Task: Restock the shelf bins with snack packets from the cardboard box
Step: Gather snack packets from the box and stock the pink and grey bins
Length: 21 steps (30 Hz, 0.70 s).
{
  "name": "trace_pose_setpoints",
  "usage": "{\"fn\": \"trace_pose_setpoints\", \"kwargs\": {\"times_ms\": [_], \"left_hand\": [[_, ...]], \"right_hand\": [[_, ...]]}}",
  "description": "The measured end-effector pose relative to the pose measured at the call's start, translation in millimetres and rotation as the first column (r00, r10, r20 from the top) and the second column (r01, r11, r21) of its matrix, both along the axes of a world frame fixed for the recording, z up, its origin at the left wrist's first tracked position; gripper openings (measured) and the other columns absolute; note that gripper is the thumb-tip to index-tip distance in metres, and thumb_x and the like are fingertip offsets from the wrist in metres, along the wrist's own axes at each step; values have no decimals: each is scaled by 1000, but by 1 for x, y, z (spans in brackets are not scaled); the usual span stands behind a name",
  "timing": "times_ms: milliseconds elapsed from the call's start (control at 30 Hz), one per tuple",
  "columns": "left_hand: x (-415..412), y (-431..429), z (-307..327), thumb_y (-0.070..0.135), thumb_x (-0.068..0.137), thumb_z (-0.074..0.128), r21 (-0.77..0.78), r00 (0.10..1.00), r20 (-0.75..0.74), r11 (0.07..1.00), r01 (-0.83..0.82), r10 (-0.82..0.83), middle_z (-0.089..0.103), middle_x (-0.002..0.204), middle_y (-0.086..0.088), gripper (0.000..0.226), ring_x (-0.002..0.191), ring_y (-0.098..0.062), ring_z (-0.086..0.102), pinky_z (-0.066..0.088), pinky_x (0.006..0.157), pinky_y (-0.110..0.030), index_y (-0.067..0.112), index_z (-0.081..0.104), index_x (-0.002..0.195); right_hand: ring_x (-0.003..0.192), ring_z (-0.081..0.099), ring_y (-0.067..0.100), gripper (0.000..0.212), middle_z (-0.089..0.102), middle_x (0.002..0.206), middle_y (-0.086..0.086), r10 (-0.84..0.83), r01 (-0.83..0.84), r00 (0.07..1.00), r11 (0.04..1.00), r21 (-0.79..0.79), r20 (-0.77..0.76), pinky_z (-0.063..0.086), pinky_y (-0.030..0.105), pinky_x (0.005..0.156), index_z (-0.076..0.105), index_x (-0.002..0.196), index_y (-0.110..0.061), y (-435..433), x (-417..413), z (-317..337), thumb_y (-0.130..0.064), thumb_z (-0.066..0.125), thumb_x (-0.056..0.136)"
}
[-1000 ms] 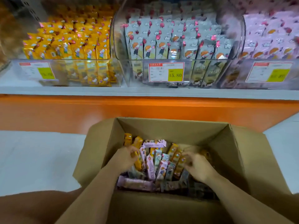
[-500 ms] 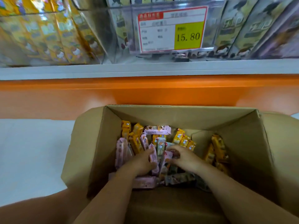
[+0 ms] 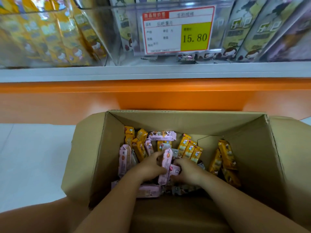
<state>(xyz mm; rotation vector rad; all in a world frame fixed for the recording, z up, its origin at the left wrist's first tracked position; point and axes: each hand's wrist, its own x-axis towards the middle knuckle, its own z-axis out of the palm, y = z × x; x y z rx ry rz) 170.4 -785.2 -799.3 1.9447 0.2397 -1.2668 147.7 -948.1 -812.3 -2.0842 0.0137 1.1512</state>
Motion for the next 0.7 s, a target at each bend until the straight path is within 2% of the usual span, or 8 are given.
{"fn": "trace_pose_setpoints", "kwargs": {"times_ms": [67, 133, 233, 367, 433, 533, 600, 700], "left_hand": [[2, -3, 11, 24, 91, 61, -26, 997, 62, 999, -38, 40, 56, 118, 5, 53, 103, -9, 56, 48, 84, -25, 27, 40, 139], [6, -6, 25, 25, 91, 59, -43, 986, 123, 993, -110, 114, 57, 114, 6, 44, 103, -11, 56, 47, 88, -28, 27, 47, 134], [13, -13, 57, 28, 86, 60, -107, 967, 129, 972, -207, 220, 60, 122, 3, 42, 112, -17, 57, 47, 98, -42, 30, 54, 128], [20, -25, 116, 18, 95, 56, -285, 954, 153, 936, -206, 257, 62, 119, -2, 25, 105, -12, 61, 52, 86, -26, 24, 56, 119], [21, -32, 147, 15, 92, 60, -372, 941, 211, 912, -173, 265, 64, 110, -2, 17, 92, -6, 65, 53, 81, -22, 23, 58, 107], [18, -44, 188, 11, 86, 67, -460, 910, 290, 877, -139, 296, 65, 100, -3, 20, 78, -8, 67, 56, 71, -24, 16, 54, 101], [15, -52, 212, 12, 83, 71, -486, 890, 364, 871, -71, 275, 67, 103, -7, 28, 79, -11, 67, 55, 72, -27, 14, 52, 104], [10, -64, 245, 15, 80, 73, -469, 856, 469, 883, 33, 218, 68, 111, -3, 43, 89, -13, 68, 55, 82, -33, 18, 48, 115]], "right_hand": [[76, 54, 7, 13, 58, 86, -9, -51, 48, 995, 998, 41, 83, 38, 13, 60, 58, 85, -25, -4, 2, 14, -22, 71, 83], [72, 54, 8, 18, 54, 75, -14, -170, 156, 970, 984, 91, 174, 35, 12, 54, 54, 80, -25, -11, 7, 31, -20, 71, 81], [75, 54, 11, 15, 63, 83, -2, -305, 276, 917, 950, 143, 256, 37, 24, 64, 62, 89, -15, -25, 16, 69, -19, 72, 79], [91, 62, 21, 23, 69, 97, 5, -359, 304, 858, 931, 200, 367, 47, 32, 83, 65, 99, -11, -48, 26, 127, -22, 73, 80], [84, 61, 23, 27, 68, 92, 6, -343, 273, 834, 937, 218, 433, 47, 31, 79, 64, 99, -6, -62, 28, 157, -24, 72, 81], [67, 47, 12, 31, 52, 73, -1, -284, 211, 792, 958, 194, 540, 36, 24, 62, 58, 85, -3, -79, 26, 209, -32, 70, 83], [69, 49, 15, 45, 55, 74, 4, -253, 166, 753, 966, 197, 607, 41, 32, 67, 57, 84, -4, -89, 22, 238, -48, 67, 80], [90, 62, 29, 73, 66, 98, 11, -195, 96, 724, 978, 184, 662, 49, 51, 85, 61, 99, -7, -100, 8, 272, -73, 58, 67]]}}
